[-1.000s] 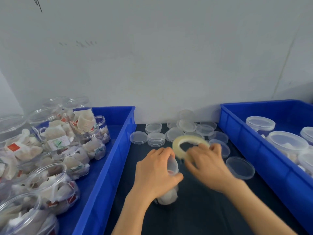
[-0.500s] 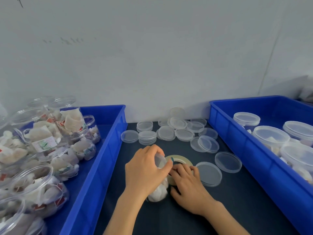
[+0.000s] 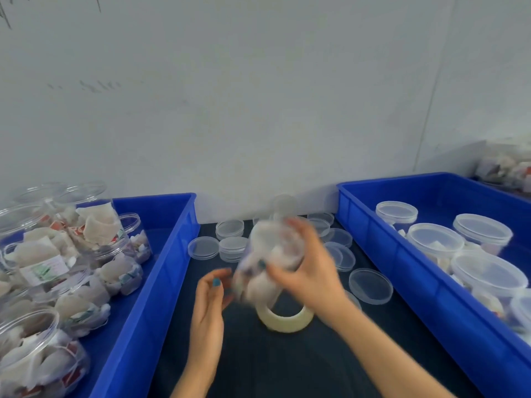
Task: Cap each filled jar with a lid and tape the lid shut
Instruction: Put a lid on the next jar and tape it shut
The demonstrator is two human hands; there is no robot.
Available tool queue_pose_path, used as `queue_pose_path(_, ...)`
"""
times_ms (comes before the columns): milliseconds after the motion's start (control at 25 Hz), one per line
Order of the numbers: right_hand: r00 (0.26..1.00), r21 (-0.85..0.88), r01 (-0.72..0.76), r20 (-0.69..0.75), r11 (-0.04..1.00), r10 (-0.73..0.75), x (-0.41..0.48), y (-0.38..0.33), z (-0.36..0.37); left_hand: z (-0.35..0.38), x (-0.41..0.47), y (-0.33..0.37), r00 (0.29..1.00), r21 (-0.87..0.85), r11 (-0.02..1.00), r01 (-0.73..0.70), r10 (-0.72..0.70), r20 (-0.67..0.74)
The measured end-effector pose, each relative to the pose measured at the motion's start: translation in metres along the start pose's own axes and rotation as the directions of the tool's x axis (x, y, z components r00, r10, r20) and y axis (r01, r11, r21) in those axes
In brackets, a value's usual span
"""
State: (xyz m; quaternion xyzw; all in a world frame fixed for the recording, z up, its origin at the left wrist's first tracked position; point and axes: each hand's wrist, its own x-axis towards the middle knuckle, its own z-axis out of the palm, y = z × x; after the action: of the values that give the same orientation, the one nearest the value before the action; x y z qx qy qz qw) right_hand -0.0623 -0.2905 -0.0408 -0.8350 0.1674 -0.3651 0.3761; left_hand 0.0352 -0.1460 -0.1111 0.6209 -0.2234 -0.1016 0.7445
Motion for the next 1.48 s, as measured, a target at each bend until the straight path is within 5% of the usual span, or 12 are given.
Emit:
queue_pose_path(160, 0.848, 0.082, -0.057, -0.522, 0.995, 0.091, 0.087, 0.013, -0.081, -0.003, 0.004, -0.023, 0.964, 0.18, 0.95, 0.257, -0.265, 0.021)
queue_pose_path(320, 0.626, -0.013, -0.251, -0.765, 0.968, 0.152, 0.136, 0.071, -0.159, -0.007, 0.003, -0.032, 0.956, 0.426, 0.874, 0.231, -0.286, 0.068)
queue_pose_path(520, 0.671, -0.086, -0.543, -0.642, 0.835, 0.371, 0.126, 0.155, -0.197, -0.009, 0.005, -0.036, 0.957, 0.486, 0.849, 0.208, -0.279, 0.077)
queue_pose_path(680, 0.769, -0.335, -0.597, -0.497, 0.729, 0.402, 0.121, 0.179, -0.203, -0.01, 0.002, -0.039, 0.964, 0.534, 0.83, 0.164, -0.25, 0.093)
queue_pose_path(920, 0.683, -0.703, -0.657, -0.404, 0.271, 0.609, 0.128, 0.234, -0.225, -0.012, 0.0, -0.039, 0.965, 0.567, 0.813, 0.13, -0.236, 0.118)
queue_pose_path(1120, 0.643, -0.597, -0.707, -0.322, 0.379, 0.695, 0.146, 0.249, -0.227, -0.012, -0.004, -0.036, 0.968, 0.593, 0.8, 0.092, -0.211, 0.135)
queue_pose_path(1240, 0.807, -0.784, -0.532, -0.354, 0.321, 0.473, 0.145, 0.196, -0.184, -0.008, -0.008, -0.034, 0.975, 0.655, 0.756, 0.009, -0.153, 0.163)
queue_pose_path(1360, 0.995, -0.901, -0.075, -0.038, 0.427, 0.094, 0.118, 0.108, -0.101, -0.004, -0.012, -0.025, 0.981, 0.69, 0.721, -0.057, -0.089, 0.173)
queue_pose_path(1480, 0.902, -0.585, 0.353, 0.419, 0.73, -0.101, 0.08, 0.033, -0.019, -0.003, -0.022, 0.006, 0.984, 0.761, 0.628, -0.163, 0.05, 0.17)
